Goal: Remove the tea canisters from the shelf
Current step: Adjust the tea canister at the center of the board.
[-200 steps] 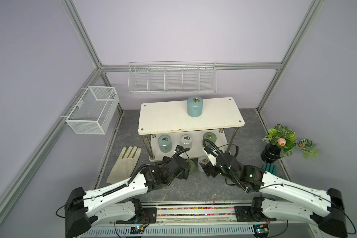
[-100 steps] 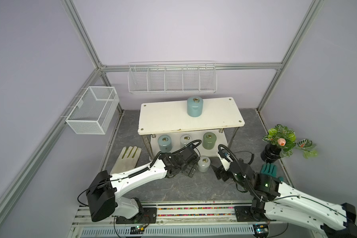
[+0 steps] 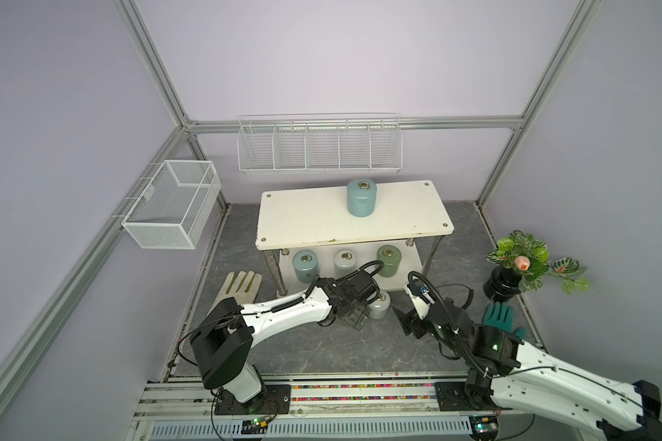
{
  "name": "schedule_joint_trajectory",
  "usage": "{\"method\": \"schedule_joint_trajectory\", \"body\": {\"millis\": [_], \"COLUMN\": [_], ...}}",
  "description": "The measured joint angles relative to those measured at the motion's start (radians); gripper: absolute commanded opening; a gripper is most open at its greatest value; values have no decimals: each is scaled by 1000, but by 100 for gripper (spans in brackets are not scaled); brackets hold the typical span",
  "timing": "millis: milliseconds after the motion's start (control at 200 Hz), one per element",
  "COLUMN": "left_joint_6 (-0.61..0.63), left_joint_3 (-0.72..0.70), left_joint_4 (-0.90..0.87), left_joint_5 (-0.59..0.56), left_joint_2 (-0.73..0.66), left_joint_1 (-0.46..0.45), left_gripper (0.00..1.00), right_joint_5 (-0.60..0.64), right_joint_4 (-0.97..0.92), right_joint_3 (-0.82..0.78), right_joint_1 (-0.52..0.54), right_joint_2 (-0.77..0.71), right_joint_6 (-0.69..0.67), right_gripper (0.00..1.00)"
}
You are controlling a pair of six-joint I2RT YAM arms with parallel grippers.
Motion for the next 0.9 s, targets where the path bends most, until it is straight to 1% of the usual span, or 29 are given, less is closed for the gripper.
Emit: {"method": "schedule_joint_trajectory", "body": {"millis": [275,445,570,630,770,855,900], "left_joint_6": [0,0,-6,-8,-30,-43,-51], "left_joint_3": [6,6,1,-8,-55,-83,-98], "left_joint_4": [23,40,73,87,145,178,196], "left_joint_5": [17,21,18,12,-2,-3,-5], "left_joint_2": [89,97,107,105,78,63,54], "left_joint_1": [3,9,10,10,9,10,9], "left_gripper": [97,91,82,76,68,59,58], "right_joint_5": [0,0,0,0,0,0,0], "right_joint_4": [6,9,9,9,9,9,9], "right_joint_3": [-26,-32,-35,-35,-35,-35,-35], "right_joint_1": [-11,-14,-15,-16,-16,-16,-16], "right_joint_2": [-60,-89,-90,-90,-90,-87,-83], "right_joint_6": [0,0,0,0,-1,-1,-1], "right_gripper": [89,89,89,89,89,89,89]}}
